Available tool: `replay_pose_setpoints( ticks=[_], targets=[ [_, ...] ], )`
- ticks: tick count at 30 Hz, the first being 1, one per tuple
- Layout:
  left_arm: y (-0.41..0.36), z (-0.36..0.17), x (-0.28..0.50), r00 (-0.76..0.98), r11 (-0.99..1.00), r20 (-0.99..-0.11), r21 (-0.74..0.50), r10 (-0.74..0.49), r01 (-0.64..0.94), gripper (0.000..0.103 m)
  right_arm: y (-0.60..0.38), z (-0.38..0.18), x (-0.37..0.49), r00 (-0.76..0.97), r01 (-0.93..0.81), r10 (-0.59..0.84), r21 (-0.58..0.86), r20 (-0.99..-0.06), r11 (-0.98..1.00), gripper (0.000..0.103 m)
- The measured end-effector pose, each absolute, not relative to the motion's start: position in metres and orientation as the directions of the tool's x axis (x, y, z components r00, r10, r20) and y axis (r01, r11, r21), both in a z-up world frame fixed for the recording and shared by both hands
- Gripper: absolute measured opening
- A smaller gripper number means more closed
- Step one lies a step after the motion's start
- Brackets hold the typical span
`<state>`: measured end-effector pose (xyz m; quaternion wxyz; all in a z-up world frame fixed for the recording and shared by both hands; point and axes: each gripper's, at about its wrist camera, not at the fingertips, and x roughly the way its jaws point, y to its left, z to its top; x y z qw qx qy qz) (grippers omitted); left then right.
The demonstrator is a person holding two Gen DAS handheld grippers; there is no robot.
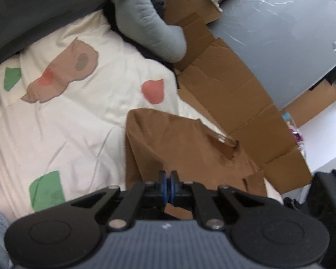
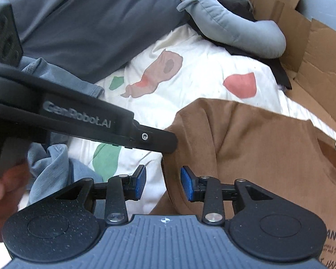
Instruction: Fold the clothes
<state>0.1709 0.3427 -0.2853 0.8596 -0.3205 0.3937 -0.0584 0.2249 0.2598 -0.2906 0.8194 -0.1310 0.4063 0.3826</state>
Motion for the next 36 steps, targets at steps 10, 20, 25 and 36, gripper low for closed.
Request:
replay_pose_setpoints(
  ticks=[10,20,25,36],
  targets=[
    [0.345,-0.274,0.182,0.708,0.783,-0.626,-0.599,-0.327,-0.168,0.008,0.241,-0.282,0.255,0.418,-0.664,0.484,0.105,-0.769,0.741,0.002],
    [0.344,-0.279,0.219,0.641,0.886,-0.736,-0.424,-0.218,-0.186,0.014,0.181,-0.298,0.296,0.39,-0.568,0.496,0.221,-0.776,0.793,0.002],
    [0.344,-0.284,0.243,0.608,0.917,-0.775,-0.351,-0.171,-0.19,0.021,0.154,-0.318,0.31,0.39,-0.52,0.497,0.26,-0.775,0.813,0.002],
    [0.325,-0.301,0.32,0.567,0.956,-0.815,-0.248,-0.12,-0.154,0.033,0.114,-0.356,0.329,0.382,-0.426,0.529,0.363,-0.758,0.828,0.002]
  ],
)
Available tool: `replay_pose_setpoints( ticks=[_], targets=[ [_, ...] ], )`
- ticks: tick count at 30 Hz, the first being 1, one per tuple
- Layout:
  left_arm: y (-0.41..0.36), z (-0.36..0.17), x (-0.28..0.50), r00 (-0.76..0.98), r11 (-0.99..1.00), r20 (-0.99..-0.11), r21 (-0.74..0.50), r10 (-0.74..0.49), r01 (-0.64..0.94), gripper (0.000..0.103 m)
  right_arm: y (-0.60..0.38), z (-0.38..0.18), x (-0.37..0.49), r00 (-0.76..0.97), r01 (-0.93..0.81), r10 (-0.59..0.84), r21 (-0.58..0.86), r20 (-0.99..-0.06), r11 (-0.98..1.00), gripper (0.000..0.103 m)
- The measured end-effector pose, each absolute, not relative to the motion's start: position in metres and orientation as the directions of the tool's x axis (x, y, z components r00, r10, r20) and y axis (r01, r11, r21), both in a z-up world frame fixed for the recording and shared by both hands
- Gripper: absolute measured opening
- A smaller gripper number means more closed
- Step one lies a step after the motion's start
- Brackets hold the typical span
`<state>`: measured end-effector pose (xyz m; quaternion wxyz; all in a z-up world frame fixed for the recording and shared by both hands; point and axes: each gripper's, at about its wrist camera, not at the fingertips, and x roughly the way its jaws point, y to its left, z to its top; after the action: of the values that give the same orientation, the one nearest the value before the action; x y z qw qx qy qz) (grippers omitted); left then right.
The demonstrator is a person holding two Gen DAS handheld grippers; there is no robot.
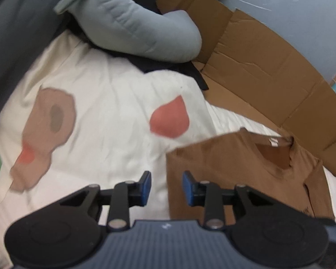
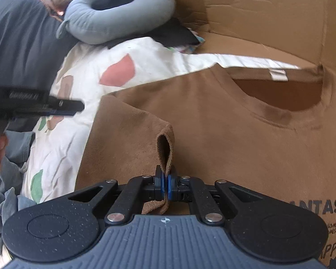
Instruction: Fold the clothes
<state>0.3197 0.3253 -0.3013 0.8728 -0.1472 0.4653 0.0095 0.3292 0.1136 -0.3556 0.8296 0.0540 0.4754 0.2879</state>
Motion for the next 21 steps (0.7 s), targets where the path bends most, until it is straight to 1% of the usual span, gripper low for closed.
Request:
replay_pose_setpoints(
  ticks=[3,4,8,11,12,13,14,15,16,18,19,20,21],
  targets=[
    [0.321,-0.304,0.339,0.549,0.964,-0.829,-0.221,-0.105,-0.149,0.033,0.099,-0.361,0.333,0.365,-0.383,0.548,0.415,-0.753,0.825,0.002],
    [0.318,-0.305,0.345,0.541,0.966,-0.834,-0.216,-0.107,-0.142,0.035,0.095,-0.362,0.334,0.363,-0.369,0.553,0.429,-0.75,0.824,0.002],
    [0.31,-0.313,0.36,0.504,0.973,-0.859,-0.186,-0.092,-0.138,0.037,0.093,-0.365,0.336,0.346,-0.379,0.579,0.455,-0.738,0.806,0.002],
    [0.309,-0.32,0.366,0.485,0.971,-0.87,-0.188,-0.093,-0.151,0.031,0.093,-0.366,0.339,0.341,-0.378,0.59,0.468,-0.731,0.799,0.004],
    [0.309,-0.321,0.367,0.483,0.97,-0.871,-0.188,-0.093,-0.154,0.026,0.092,-0.366,0.34,0.343,-0.375,0.591,0.471,-0.73,0.799,0.005],
    [0.309,-0.322,0.368,0.482,0.97,-0.872,-0.185,-0.089,-0.156,0.016,0.092,-0.367,0.341,0.344,-0.371,0.592,0.474,-0.729,0.799,0.007],
    [0.309,-0.322,0.369,0.478,0.972,-0.874,-0.176,-0.081,-0.158,0.013,0.091,-0.368,0.343,0.346,-0.36,0.593,0.481,-0.727,0.799,0.013],
    [0.308,-0.323,0.37,0.473,0.973,-0.878,-0.165,-0.072,-0.159,0.012,0.089,-0.369,0.346,0.348,-0.346,0.596,0.492,-0.723,0.799,0.017],
    [0.308,-0.322,0.37,0.471,0.975,-0.88,-0.156,-0.064,-0.159,0.011,0.086,-0.372,0.349,0.351,-0.33,0.608,0.514,-0.712,0.792,0.018],
    [0.309,-0.321,0.371,0.469,0.978,-0.882,-0.137,-0.047,-0.159,0.01,0.083,-0.381,0.355,0.337,-0.298,0.629,0.554,-0.701,0.777,0.018],
    [0.309,-0.32,0.371,0.471,0.979,-0.881,-0.124,-0.035,-0.159,0.009,0.082,-0.385,0.358,0.329,-0.281,0.638,0.573,-0.696,0.77,0.012],
    [0.309,-0.32,0.371,0.474,0.981,-0.88,-0.111,-0.023,-0.16,0.009,0.08,-0.386,0.359,0.327,-0.27,0.644,0.585,-0.691,0.765,0.001],
    [0.309,-0.319,0.371,0.477,0.982,-0.879,-0.098,-0.01,-0.161,0.008,0.079,-0.387,0.36,0.326,-0.26,0.65,0.596,-0.687,0.76,0.001]
  ],
)
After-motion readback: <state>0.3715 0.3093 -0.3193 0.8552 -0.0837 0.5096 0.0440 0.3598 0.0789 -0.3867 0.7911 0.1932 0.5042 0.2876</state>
